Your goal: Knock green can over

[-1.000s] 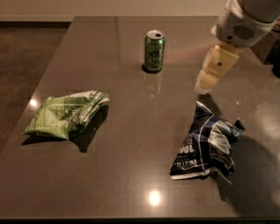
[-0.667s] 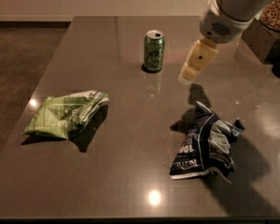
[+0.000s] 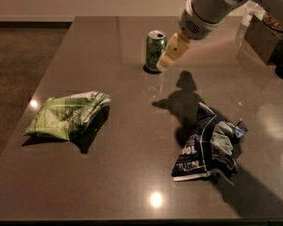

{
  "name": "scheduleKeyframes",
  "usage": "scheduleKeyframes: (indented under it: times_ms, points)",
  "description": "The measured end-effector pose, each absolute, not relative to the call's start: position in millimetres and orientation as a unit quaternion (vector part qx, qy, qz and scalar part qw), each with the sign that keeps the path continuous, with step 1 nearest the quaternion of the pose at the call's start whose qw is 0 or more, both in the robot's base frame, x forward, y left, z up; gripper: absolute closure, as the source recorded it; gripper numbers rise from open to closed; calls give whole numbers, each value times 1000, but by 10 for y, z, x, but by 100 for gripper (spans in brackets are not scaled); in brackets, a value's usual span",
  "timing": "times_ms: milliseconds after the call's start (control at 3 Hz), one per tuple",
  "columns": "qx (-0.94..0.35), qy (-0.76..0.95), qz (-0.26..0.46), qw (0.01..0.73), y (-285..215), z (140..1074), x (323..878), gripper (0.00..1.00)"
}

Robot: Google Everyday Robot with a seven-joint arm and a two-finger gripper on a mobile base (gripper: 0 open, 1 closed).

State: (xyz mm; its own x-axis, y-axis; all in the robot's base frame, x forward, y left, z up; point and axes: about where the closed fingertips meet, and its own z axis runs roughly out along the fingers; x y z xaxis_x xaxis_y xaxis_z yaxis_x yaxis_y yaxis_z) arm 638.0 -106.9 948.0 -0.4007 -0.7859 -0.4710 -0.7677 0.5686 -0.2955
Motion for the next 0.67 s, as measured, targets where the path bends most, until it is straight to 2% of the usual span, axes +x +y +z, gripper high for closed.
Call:
scheduleKeyframes:
  times_ms: [667]
  points:
    - [-423,842,20,335,-836,9269,6821,0]
